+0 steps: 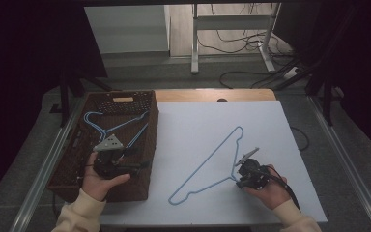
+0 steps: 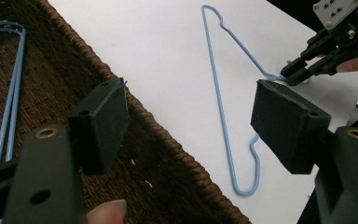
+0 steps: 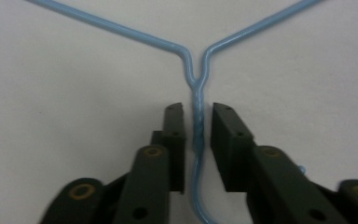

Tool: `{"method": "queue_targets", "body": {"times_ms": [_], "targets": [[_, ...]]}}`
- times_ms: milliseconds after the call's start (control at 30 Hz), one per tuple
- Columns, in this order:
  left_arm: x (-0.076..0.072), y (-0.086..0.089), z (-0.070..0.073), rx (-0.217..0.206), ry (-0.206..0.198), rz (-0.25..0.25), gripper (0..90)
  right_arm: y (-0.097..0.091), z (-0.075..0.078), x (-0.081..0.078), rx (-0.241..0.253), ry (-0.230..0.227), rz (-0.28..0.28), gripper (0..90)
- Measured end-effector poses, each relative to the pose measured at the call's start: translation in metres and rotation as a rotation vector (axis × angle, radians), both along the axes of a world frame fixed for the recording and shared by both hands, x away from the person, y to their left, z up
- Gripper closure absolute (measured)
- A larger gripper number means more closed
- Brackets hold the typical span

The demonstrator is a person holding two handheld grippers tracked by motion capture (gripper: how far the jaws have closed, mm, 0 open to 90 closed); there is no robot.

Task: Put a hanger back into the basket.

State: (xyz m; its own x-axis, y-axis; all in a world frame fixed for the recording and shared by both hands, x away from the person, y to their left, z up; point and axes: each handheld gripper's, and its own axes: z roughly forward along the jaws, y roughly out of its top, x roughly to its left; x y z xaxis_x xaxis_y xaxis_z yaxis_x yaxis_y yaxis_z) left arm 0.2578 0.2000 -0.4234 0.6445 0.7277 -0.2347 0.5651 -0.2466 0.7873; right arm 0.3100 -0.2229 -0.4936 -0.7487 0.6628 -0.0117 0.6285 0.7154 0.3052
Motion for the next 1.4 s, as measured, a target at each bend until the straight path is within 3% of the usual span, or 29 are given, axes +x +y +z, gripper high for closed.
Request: {"method": "queue_targets", "body": {"times_ms": [133, 333, 400, 700, 1100, 1400], "targets": [[-0.001, -0.001, 0.0, 0.003, -0.003, -0.003, 27.5, 0.002, 0.0, 0.001, -0.017, 0.022, -0.015, 85.0], [-0.003, -0.013, 0.003, 0.012, -0.013, -0.029, 27.5, 0.001, 0.001, 0.004, 0.003, 0.047, -0.028, 85.8], [-0.004, -0.021, 0.005, 0.015, -0.019, -0.052, 27.5, 0.0, 0.003, 0.005, 0.026, 0.061, -0.03, 85.8], [-0.001, -0.072, 0.005, 0.064, -0.008, -0.175, 27.3, 0.004, 0.018, 0.004, 0.041, 0.027, -0.014, 85.9], [0.007, -0.123, -0.017, 0.119, 0.044, -0.262, 27.6, 0.008, 0.027, 0.003, 0.037, 0.013, 0.009, 85.8], [0.017, -0.163, -0.045, 0.159, 0.123, -0.304, 28.4, 0.009, 0.032, 0.002, 0.043, 0.002, 0.014, 85.8]]}}
